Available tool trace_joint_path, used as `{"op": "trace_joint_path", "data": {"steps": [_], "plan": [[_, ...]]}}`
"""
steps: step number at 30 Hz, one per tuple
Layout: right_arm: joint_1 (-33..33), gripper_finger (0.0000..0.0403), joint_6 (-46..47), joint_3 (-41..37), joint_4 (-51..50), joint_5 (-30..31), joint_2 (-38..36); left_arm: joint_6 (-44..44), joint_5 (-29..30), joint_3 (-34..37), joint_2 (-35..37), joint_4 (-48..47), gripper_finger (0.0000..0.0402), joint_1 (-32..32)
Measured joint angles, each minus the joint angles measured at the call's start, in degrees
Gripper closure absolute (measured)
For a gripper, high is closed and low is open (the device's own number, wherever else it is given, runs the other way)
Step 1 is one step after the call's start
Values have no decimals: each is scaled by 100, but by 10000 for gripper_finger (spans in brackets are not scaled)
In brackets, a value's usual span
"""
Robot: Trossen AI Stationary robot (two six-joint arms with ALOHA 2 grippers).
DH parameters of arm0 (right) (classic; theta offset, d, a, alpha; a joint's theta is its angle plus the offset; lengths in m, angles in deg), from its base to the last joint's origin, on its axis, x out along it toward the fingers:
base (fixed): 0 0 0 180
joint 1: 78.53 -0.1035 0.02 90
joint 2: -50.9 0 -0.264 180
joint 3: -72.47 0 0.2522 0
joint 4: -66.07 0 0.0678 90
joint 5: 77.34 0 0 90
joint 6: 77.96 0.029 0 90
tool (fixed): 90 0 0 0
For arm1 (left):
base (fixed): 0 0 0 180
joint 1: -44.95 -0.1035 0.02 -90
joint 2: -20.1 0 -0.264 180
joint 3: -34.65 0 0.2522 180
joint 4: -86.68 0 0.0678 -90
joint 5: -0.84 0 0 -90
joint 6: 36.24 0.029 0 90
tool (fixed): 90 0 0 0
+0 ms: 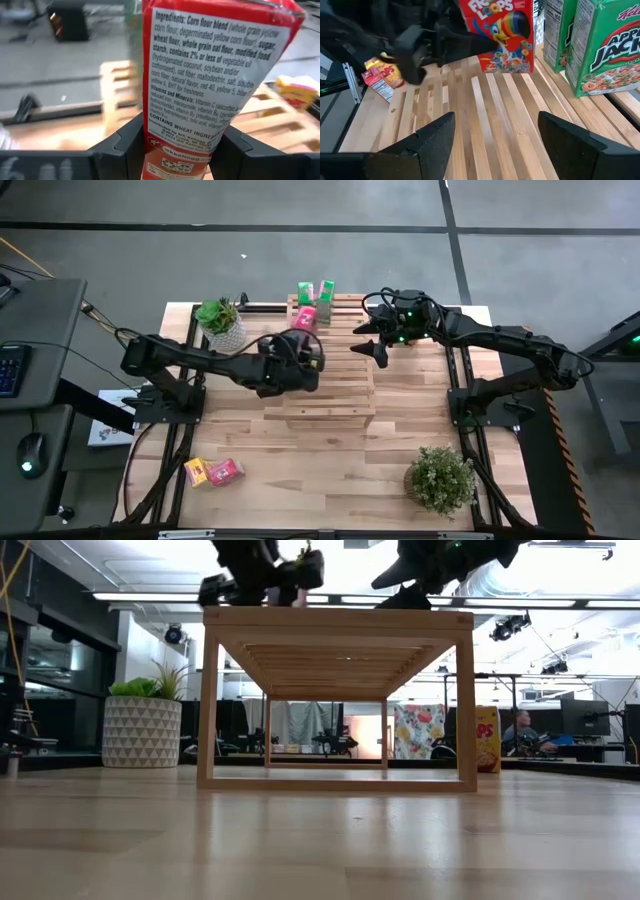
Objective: Stack cereal on shelf
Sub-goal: Put the top red cereal box on the shelf
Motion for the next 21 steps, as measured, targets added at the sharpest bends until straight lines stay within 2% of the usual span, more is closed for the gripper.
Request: {"op": "trace_joint_path", "data": {"steps": [2,4,10,12,21], "plan": [[0,126,-44,2,-2,0,0,-658,2,0,0,-288,243,-6],[0,126,-65,2,-2,0,0,-839,12,0,-25,-314,243,-43],[0,126,-68,2,-5,2,-2,-244,31,-13,-181,367,243,-129],[0,126,-68,2,-7,2,-2,47,3,4,-195,323,243,-146],[0,126,-46,3,-28,2,-2,152,46,2,-255,307,243,-169]]}}
